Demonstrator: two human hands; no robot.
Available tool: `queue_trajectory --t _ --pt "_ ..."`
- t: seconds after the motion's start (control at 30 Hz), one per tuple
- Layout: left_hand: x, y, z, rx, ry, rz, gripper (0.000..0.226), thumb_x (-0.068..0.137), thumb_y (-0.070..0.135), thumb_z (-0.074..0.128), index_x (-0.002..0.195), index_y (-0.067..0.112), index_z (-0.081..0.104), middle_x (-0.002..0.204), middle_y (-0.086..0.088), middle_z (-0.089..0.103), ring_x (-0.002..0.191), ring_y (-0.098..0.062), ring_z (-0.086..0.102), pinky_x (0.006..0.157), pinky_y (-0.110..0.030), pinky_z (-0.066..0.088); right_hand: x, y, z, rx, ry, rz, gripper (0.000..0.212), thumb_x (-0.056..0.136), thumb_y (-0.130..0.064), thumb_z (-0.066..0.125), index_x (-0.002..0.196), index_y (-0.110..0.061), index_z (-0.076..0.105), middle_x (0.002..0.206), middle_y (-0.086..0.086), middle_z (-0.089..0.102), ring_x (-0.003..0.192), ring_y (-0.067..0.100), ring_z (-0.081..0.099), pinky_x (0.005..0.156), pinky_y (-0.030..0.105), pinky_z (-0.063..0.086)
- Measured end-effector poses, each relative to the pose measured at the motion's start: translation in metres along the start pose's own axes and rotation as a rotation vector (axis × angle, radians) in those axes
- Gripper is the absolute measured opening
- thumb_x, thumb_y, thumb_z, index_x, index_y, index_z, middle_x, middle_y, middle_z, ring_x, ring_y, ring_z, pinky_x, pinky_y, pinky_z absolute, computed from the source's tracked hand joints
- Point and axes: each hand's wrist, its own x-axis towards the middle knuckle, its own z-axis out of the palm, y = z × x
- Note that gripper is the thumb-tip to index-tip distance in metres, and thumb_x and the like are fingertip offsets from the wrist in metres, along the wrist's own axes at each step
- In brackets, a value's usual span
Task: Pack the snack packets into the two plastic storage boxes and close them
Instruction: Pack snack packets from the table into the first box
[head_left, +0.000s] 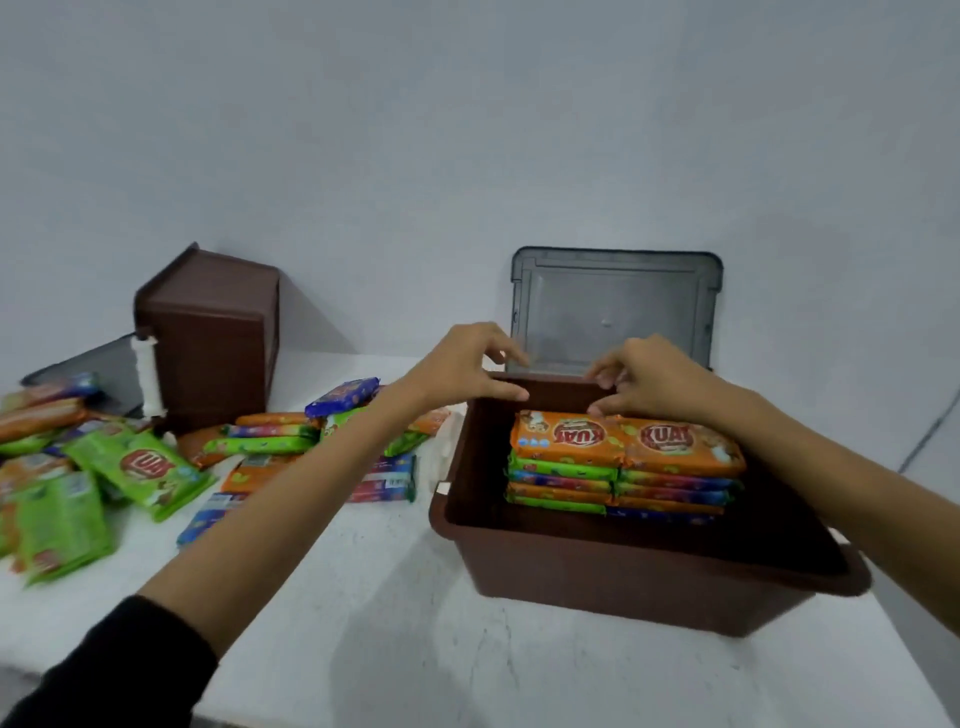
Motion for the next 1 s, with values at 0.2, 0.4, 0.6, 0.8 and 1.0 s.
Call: queue_trajectory --t 0.2,0.4,0.6,0.8,1.0 --pt "-0.047 -0.062 -0.064 0.083 0.087 -0.274 0.029 0.079 0.021 0.072 0.107 0.015 0.067 0.108 -0.006 0.064 0.097 -0.017 0.062 0.086 -0.032 0.052 0.041 -0.072 0.017 0.110 0.077 -0.219 0.040 0.081 -0.031 0.068 0.119 -0.020 0.061 0.109 0.005 0.067 0.098 0.018 0.063 0.087 0.034 0.050" --pt "-0.108 -0.135 -0.085 0.175 0.074 -0.525 0.037 0.083 0.017 0.068 0.119 0.011 0.061 0.113 -0.012 0.065 0.107 -0.024 0.060 0.083 -0.019 0.041 0.094 -0.141 0.057 0.093 -0.006 -0.361 0.041 0.084 -0.028 0.063 0.124 -0.023 0.056 0.115 0.007 0.059 0.110 0.023 0.053 0.088 0.034 0.043" --pt "-0.128 -0.179 -0.084 0.166 -0.022 -0.662 0.041 0.093 0.023 0.052 0.131 0.010 0.049 0.132 -0.012 0.052 0.123 -0.024 0.048 0.099 -0.029 0.037 0.140 -0.182 0.097 -0.041 -0.150 -0.449 0.053 0.081 -0.031 0.066 0.131 -0.020 0.051 0.123 0.012 0.052 0.117 0.028 0.047 0.089 0.034 0.041" --pt "-0.131 -0.213 -0.067 0.191 -0.101 -0.674 0.044 0.098 0.032 0.040 0.136 0.012 0.044 0.137 -0.013 0.048 0.128 -0.027 0.043 0.107 -0.037 0.033 0.157 -0.196 0.130 -0.381 -0.306 -0.494 0.081 0.081 -0.041 0.065 0.147 -0.021 0.023 0.146 0.017 0.029 0.132 0.034 0.032 0.102 0.042 0.037" --pt "-0.121 -0.232 -0.063 0.307 -0.148 -0.707 0.042 0.099 0.040 0.029 0.133 0.026 0.049 0.133 -0.006 0.050 0.125 -0.025 0.040 0.106 -0.050 0.031 0.158 -0.198 0.136 -0.491 -0.217 -0.517 0.078 0.082 -0.036 0.065 0.146 -0.023 0.022 0.138 0.016 0.038 0.126 0.031 0.038 0.099 0.047 0.040"
